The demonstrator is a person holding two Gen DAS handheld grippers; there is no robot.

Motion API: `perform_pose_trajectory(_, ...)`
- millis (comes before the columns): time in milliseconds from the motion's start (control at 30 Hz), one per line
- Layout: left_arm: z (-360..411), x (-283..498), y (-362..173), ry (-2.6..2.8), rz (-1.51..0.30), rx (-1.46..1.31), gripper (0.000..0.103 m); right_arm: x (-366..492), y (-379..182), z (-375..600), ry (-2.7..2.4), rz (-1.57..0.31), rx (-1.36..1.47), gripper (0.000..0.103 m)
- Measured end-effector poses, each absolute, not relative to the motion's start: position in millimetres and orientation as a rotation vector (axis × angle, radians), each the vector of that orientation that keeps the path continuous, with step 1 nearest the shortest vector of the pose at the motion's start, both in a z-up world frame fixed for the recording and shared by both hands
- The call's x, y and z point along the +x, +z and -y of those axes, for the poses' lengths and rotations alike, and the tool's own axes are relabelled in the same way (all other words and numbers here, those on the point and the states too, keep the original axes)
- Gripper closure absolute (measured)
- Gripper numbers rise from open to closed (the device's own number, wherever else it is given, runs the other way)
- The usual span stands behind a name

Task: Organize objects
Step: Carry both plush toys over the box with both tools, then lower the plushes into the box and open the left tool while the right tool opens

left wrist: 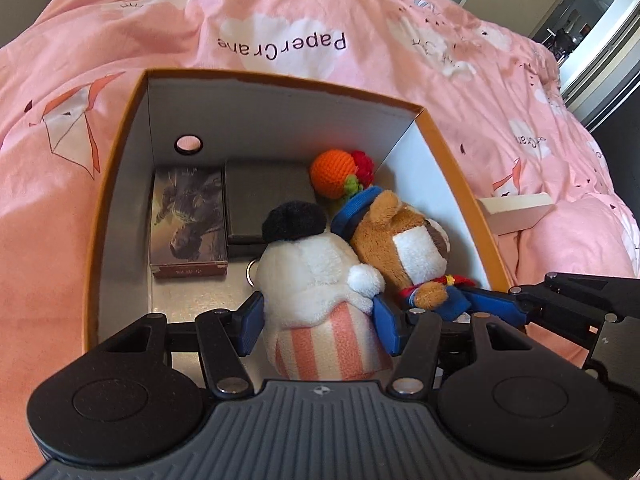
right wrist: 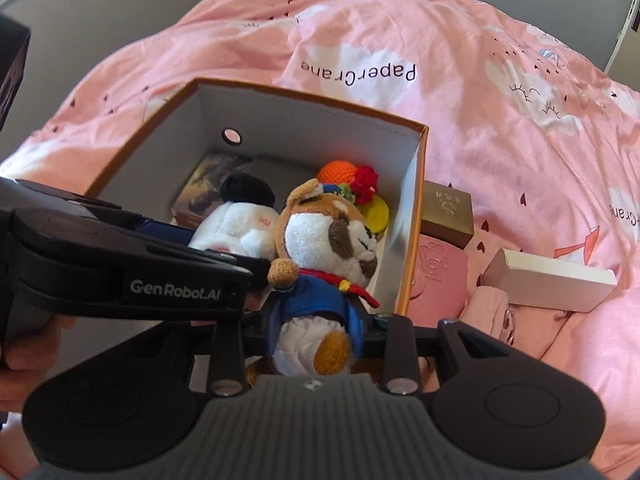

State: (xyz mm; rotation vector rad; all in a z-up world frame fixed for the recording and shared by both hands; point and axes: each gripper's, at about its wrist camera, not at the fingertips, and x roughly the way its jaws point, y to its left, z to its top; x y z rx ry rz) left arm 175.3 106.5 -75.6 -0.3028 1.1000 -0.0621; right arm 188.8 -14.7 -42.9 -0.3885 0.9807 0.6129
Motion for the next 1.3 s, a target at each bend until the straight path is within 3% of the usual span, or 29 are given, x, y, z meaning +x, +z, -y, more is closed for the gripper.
perform_pose_trajectory(433, -103.3, 175.4, -80.5, -0.064, -1.088, -0.278, 0.031, 190.8, -57.2, 6.4, 0.600, -0.984, -0.470, 0.064)
perform_pose_trajectory(633, -109.1, 170.0, -74.9, -0.073, -1.072, -0.318, 0.030, 184.5, -49.3, 8.9, 0.640, -0.944, -0.485, 0.045)
perform_pose_trajectory(867, -120.9, 160.1, -58.4, -0.118, -1.068, -0.380, 0.030, 183.0, -34.8, 20.9, 0.732, -0.908, -0.511, 0.044)
perform_pose_trajectory(1067, -124.9, 152.3, -50.8, -0.127, -1.129, -0.407, 0.042, 179.5, -28.3, 28.0, 0.815, -0.905, -0.544, 0.048)
perform_pose_trajectory(1300, -103.3, 142.5, -51.6, -0.147, -1.186, -0.186, 0.045, 170.2, -34.1, 21.2, 0.906, -0.905, -0.637, 0.049)
